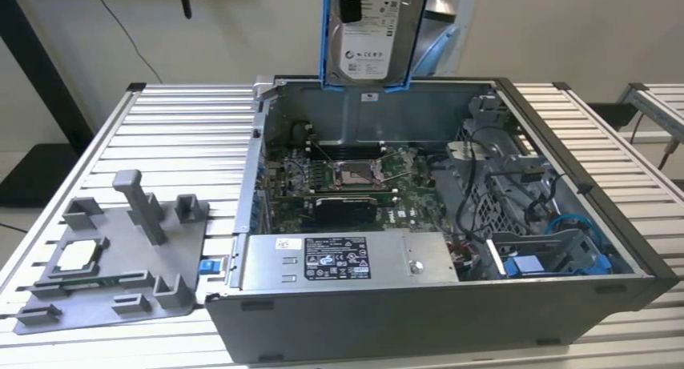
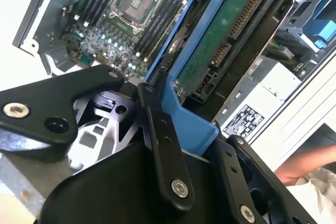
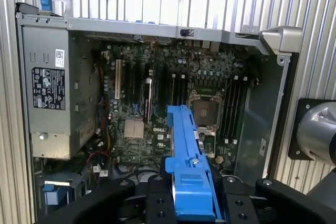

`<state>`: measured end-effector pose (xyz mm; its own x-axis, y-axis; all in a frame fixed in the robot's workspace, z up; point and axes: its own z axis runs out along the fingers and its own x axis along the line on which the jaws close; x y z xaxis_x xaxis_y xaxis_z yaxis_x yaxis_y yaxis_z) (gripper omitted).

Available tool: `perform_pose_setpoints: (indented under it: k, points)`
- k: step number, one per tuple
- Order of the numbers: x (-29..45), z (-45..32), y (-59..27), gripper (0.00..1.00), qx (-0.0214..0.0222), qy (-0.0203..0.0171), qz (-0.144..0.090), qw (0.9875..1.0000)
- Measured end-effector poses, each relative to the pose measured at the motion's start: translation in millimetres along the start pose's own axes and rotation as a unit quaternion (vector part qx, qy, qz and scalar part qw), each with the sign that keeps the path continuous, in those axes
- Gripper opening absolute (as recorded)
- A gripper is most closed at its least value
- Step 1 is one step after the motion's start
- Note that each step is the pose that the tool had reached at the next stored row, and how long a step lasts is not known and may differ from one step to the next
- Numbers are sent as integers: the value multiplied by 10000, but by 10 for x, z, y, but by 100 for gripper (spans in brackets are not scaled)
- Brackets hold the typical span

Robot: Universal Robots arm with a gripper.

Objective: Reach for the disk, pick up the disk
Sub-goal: 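Pick up the disk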

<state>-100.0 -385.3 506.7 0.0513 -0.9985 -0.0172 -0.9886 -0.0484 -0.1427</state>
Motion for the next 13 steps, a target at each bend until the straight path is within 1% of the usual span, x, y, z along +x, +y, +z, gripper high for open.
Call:
perform_pose_setpoints:
  k: [3,5,6,13]
  points:
    - [2,4,-18,0,-1,0,0,10000]
    - [1,6,-20,0,0,3,-1,10000]
    - [2,7,-20,0,-1,11,-2,10000]
    - [2,7,-20,0,-1,12,-2,10000]
